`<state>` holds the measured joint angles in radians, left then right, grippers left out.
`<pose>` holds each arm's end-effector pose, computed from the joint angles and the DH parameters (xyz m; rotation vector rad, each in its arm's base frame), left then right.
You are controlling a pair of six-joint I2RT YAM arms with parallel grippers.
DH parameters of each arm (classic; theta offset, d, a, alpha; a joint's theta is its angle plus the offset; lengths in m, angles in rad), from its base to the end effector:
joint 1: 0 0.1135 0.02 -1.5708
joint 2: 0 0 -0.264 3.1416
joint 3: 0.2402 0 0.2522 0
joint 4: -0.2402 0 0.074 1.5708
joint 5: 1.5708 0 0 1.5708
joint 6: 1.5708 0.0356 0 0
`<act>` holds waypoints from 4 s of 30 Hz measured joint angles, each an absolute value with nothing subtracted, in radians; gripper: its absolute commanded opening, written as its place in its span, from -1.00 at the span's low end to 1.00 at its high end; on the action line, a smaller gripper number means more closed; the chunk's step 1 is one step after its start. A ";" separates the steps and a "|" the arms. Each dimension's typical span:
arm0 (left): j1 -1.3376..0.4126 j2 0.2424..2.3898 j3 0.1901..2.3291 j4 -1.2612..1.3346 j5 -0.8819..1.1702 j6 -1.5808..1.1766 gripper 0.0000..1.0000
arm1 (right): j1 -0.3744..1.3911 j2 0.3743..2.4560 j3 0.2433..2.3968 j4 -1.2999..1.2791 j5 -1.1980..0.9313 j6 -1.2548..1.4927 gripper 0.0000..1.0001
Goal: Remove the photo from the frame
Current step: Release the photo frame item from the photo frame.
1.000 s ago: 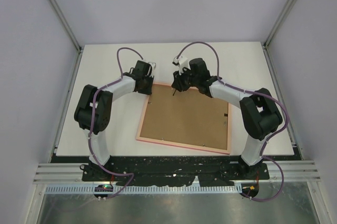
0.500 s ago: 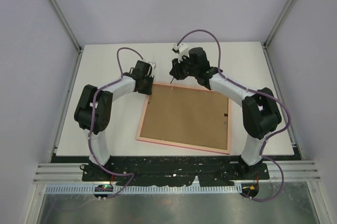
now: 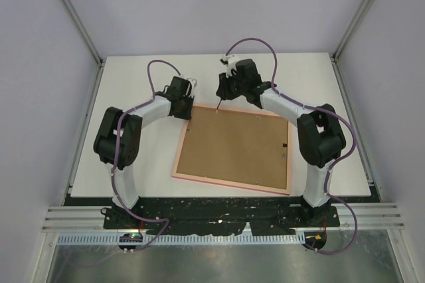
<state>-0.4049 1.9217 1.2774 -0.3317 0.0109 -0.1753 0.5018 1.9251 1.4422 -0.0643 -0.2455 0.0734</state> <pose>0.3712 -0.1595 0.1715 0.2980 2.5471 -0.2382 0.3896 0.2236 0.2440 -0.6035 2.0723 0.5978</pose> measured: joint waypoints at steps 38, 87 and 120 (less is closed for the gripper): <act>-0.405 1.922 1.277 -0.332 0.011 -0.175 -0.81 | 0.486 1.970 1.442 -0.056 -0.184 0.173 -0.85; -0.406 1.922 1.277 -0.332 0.011 -0.175 -0.81 | 0.513 1.986 1.454 -0.024 -0.183 0.104 -0.84; -0.406 1.922 1.277 -0.332 0.011 -0.175 -0.81 | 0.516 1.990 1.462 -0.031 -0.165 0.128 -0.85</act>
<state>-0.4057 1.9217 1.2774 -0.3321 0.0109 -0.1749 0.5159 1.9903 1.4624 -0.0311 -0.1654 0.1276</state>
